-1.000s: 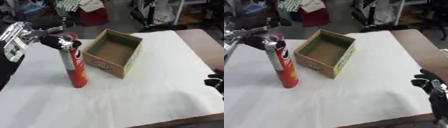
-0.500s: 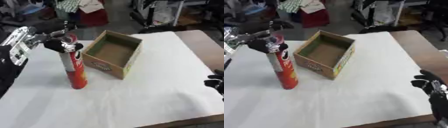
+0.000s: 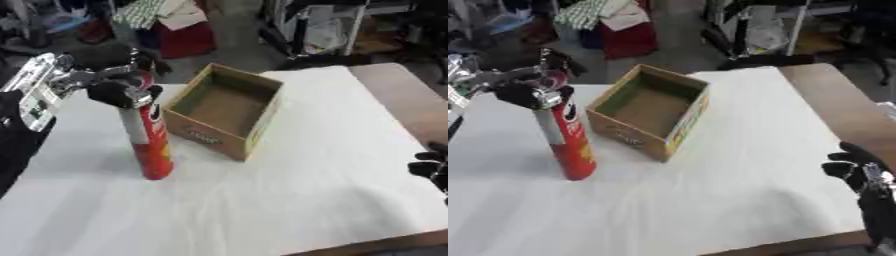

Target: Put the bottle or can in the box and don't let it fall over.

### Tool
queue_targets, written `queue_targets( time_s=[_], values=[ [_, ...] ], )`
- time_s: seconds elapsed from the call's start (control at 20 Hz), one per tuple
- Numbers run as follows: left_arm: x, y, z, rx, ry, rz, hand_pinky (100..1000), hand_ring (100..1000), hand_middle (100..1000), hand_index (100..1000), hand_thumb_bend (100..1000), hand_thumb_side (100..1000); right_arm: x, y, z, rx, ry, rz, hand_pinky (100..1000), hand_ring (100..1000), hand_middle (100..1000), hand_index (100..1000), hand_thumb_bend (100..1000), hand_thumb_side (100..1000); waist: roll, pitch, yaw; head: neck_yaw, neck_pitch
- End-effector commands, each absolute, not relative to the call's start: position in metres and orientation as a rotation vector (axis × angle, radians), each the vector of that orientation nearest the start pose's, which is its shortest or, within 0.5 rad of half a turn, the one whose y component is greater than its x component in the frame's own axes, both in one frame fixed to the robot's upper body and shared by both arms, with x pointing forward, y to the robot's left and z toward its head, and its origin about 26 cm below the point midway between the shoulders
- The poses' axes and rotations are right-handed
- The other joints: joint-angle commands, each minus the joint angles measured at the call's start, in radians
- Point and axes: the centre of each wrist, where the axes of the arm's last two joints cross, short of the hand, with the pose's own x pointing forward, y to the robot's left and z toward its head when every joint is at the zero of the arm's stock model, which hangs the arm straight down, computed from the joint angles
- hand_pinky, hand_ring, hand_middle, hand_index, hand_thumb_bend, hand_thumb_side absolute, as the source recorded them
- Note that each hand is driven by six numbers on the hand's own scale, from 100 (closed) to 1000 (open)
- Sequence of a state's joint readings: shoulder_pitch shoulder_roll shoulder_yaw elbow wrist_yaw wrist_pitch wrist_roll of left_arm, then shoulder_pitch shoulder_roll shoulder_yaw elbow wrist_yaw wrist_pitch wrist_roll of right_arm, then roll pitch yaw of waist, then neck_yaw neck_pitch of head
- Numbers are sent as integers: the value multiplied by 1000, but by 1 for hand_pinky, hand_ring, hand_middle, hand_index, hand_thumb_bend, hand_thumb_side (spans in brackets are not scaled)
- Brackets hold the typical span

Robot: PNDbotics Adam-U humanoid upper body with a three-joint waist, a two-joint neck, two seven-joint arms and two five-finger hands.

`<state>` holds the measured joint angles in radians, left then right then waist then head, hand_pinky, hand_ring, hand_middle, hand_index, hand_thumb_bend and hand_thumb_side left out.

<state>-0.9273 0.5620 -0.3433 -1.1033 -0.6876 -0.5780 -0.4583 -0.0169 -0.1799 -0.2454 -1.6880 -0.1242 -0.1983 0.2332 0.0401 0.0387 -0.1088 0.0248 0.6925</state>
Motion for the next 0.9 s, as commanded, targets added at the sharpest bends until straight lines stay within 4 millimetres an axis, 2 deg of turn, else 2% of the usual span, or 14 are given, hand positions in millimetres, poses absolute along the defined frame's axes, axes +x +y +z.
queue_targets(
  time_s=[0.05, 0.1, 0.3, 0.35, 0.9],
  values=[
    [460, 268, 219, -841, 2184, 2751, 437, 505, 578, 826, 100, 401, 274, -347, 50, -97, -1942, 138, 728, 661, 648, 819, 100, 845, -6, -3, 1, -1, -9],
    [459, 268, 221, -839, 2195, 2742, 403, 474, 546, 799, 100, 400, 274, -347, 50, -97, -1942, 138, 728, 661, 648, 819, 100, 845, -6, -3, 1, -1, -9],
    [458, 266, 227, -838, 2224, 2719, 399, 468, 541, 795, 100, 400, 274, -347, 50, -98, -1942, 137, 728, 661, 648, 819, 100, 845, -6, -3, 1, -2, -10],
    [457, 267, 231, -847, 2238, 2697, 316, 374, 459, 731, 100, 402, 274, -347, 50, -98, -1941, 137, 728, 660, 647, 819, 100, 845, -6, -4, 2, -4, -9],
    [436, 278, 308, -1010, 2406, 2335, 269, 341, 428, 706, 100, 361, 273, -348, 49, -104, -1935, 138, 728, 660, 647, 819, 100, 844, -4, -9, 2, -9, -4]
  ],
)
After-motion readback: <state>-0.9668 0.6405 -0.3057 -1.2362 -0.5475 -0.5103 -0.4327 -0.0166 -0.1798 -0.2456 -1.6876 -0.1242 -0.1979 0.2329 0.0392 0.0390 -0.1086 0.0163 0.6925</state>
